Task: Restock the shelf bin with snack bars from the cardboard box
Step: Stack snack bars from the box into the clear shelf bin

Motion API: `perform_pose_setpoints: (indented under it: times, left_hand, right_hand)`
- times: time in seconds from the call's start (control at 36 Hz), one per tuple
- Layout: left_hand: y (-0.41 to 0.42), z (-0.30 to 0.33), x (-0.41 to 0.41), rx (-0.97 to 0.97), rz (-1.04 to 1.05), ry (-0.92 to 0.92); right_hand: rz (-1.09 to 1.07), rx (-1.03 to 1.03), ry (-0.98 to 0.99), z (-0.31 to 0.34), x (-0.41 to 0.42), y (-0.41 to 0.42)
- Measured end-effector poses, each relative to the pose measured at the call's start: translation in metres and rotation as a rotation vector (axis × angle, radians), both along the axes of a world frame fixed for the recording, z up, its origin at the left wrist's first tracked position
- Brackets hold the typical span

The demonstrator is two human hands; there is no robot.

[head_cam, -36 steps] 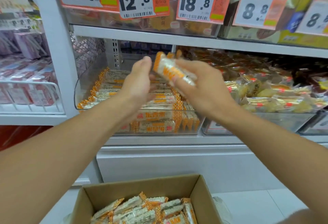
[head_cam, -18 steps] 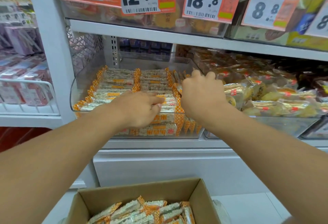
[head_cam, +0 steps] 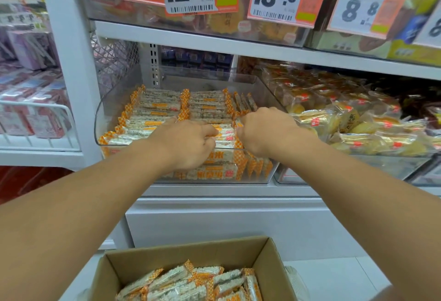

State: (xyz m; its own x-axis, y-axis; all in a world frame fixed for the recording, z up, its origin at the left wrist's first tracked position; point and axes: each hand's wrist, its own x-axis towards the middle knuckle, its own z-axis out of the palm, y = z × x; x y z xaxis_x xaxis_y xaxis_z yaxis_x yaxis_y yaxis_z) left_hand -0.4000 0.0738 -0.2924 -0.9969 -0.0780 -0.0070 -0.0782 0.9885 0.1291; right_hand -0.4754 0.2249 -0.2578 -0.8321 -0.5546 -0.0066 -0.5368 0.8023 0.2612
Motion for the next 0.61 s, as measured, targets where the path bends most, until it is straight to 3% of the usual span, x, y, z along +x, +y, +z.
perform_pose_setpoints:
  times: [0.08, 0.22, 0.36, 0.61]
  left_hand:
    - [-0.001, -0.002, -0.001, 0.000, -0.005, 0.004]
    - [-0.004, -0.005, -0.001, 0.022, -0.018, 0.005]
    - [-0.003, -0.006, 0.002, 0.025, -0.012, 0.008]
    - [0.001, -0.009, 0.004, -0.042, 0.031, -0.050]
  right_hand:
    - [-0.011, 0.137, 0.009, 0.002, 0.000, 0.000]
    - [-0.074, 0.118, -0.373, 0.000, -0.014, 0.007]
    - [-0.035, -0.107, -0.403, -0.015, -0.012, 0.007]
    - [-0.044, -0.125, -0.483, -0.017, -0.014, 0.004]
